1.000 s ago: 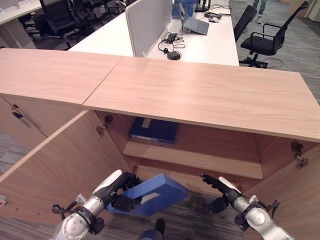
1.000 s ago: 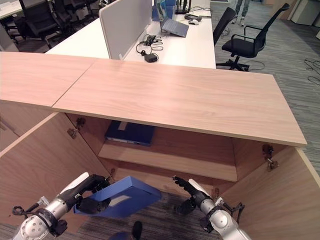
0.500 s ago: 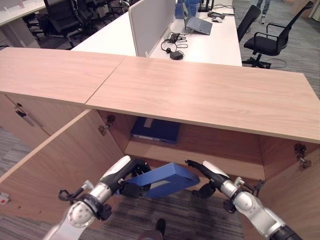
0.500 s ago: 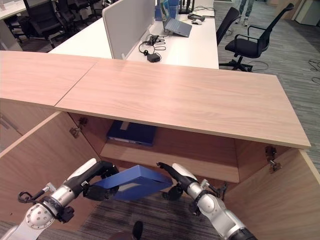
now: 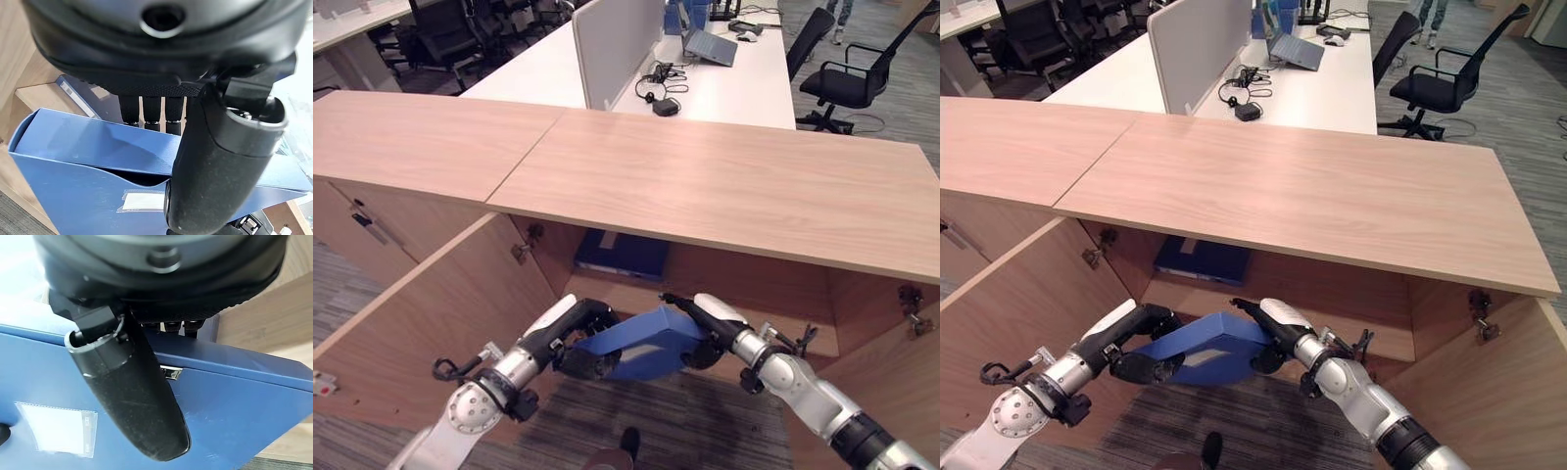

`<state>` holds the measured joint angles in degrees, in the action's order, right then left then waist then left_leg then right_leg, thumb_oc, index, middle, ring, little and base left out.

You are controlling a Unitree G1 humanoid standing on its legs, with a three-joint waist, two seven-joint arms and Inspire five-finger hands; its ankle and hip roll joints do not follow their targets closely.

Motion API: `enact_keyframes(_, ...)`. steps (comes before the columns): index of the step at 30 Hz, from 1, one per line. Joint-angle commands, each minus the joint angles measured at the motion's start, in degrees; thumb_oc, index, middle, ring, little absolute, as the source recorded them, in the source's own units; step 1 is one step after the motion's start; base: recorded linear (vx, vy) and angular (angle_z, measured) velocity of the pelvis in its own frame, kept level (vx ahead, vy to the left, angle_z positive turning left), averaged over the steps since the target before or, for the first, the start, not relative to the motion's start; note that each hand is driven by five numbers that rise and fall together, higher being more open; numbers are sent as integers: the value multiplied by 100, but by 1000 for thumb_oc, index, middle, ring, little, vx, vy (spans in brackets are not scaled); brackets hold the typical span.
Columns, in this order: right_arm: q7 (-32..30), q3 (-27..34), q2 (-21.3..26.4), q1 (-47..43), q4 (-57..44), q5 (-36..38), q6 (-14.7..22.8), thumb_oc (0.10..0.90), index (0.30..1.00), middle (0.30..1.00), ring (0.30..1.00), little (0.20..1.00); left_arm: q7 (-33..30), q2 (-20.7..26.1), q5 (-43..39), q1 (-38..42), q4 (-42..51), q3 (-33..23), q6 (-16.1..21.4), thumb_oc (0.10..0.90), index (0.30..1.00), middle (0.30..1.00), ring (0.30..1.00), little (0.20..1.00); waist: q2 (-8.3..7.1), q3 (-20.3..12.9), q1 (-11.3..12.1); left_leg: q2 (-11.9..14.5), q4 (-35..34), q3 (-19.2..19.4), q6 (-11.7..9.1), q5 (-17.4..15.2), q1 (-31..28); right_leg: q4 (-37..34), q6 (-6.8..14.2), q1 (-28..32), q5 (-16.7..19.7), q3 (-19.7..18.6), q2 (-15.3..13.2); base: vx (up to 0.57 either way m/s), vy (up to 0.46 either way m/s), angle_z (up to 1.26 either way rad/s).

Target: Put the empty folder in the office cabinet

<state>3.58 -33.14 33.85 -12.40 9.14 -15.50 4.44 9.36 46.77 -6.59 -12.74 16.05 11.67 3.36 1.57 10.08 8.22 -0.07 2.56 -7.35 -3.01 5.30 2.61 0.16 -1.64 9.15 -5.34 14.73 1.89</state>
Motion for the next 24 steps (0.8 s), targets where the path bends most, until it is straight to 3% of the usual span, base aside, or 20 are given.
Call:
enact_keyframes(1,37,-379,-288,-532,-447,564,459,400,300,300,300,300,-166,-144,-1370,666,953,-33,780,400,300,300,300,300,-205,-415,-68,-81,189,-104,-32,130,631,-362,287,214,85,-281,-60,0,0,0)
enact_keyframes(6,311,-382,-315,-339,-367,1089,499,400,300,300,300,300,-78,-152,-1554,638,975,-132,818,400,300,300,300,300,-210,-428,-67,-84,169,-94,-42,139,613,-368,286,225,86,-281,-68,0,0,0)
enact_keyframes(12,481,-687,199,-674,-673,583,699,400,300,300,300,300,25,99,-1442,609,1081,-232,886,400,300,300,300,300,-236,-438,-17,-83,175,-97,-61,149,617,-375,290,243,76,-280,-65,0,0,0)
enact_keyframes(18,679,-667,635,-531,-856,757,761,400,300,300,300,300,131,194,-1404,505,905,-209,856,400,300,300,300,300,-245,-448,-40,-72,167,-83,-80,163,611,-387,297,258,73,-267,-58,0,0,0)
enact_keyframes(19,715,-650,711,-488,-855,752,760,400,300,300,300,300,140,183,-1396,437,823,-236,828,580,571,571,571,571,-249,-442,-39,-72,171,-85,-82,164,614,-387,298,259,71,-262,-57,0,0,0)
enact_keyframes(20,770,-565,827,-344,-801,703,725,400,300,300,300,300,172,104,-1430,321,620,-255,742,800,900,900,900,900,-248,-439,-48,-65,172,-89,-83,166,616,-387,297,264,64,-257,-59,0,0,0)
enact_keyframes(24,672,-228,1045,-49,-434,416,611,400,300,300,300,300,123,-372,-1952,-91,-109,-339,521,800,900,900,900,900,-239,-433,-69,-58,183,-89,-72,175,641,-382,296,254,72,-238,-60,0,0,0)
